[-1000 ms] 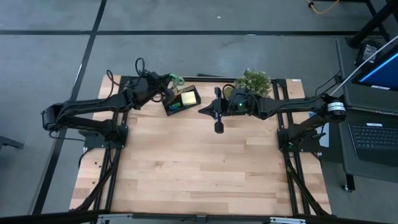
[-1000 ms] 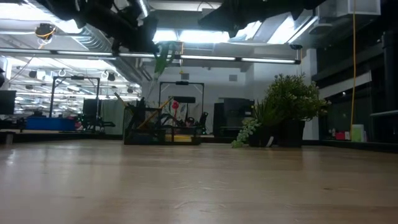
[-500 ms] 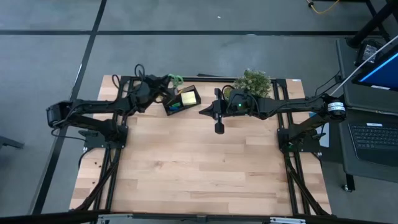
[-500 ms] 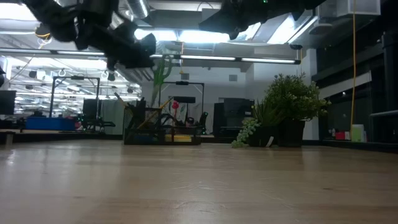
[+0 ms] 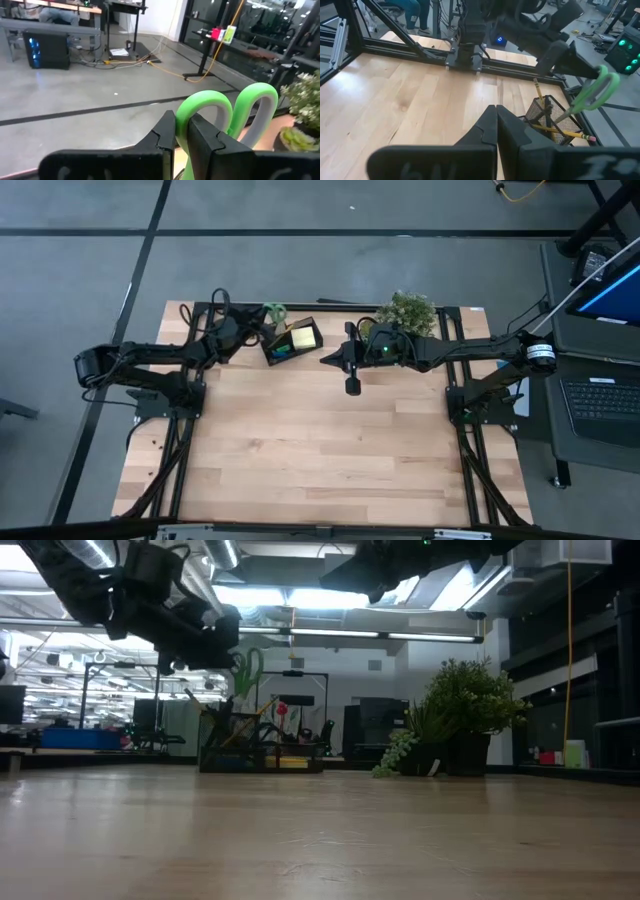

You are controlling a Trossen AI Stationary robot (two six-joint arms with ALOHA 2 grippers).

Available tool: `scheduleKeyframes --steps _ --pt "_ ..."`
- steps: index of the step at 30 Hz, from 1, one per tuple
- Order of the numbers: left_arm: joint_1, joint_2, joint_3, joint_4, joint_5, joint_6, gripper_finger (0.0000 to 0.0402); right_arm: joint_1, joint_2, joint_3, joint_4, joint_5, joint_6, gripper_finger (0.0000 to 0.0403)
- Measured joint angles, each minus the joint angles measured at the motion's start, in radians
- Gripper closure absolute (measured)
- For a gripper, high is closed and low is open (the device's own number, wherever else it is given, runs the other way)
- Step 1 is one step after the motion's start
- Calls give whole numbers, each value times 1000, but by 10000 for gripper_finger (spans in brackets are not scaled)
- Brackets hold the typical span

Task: Pick and place office supplies into organizer
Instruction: Put the green scissors into the black desk organizer

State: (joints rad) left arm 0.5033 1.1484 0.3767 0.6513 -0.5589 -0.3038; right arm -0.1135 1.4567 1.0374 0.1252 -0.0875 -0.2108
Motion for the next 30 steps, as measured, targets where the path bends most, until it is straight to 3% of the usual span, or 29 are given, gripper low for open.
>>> scheduleKeyframes --steps 8,19,30 --pt "1 0 -13 -26 -17 -34 377 0 0 0 3 0 0 398" --pt "1 0 -13 -27 28 -69 296 0 0 0 3 -1 21 398" --pt "1 0 -13 -45 121 -99 251 0 0 0 3 -2 27 398"
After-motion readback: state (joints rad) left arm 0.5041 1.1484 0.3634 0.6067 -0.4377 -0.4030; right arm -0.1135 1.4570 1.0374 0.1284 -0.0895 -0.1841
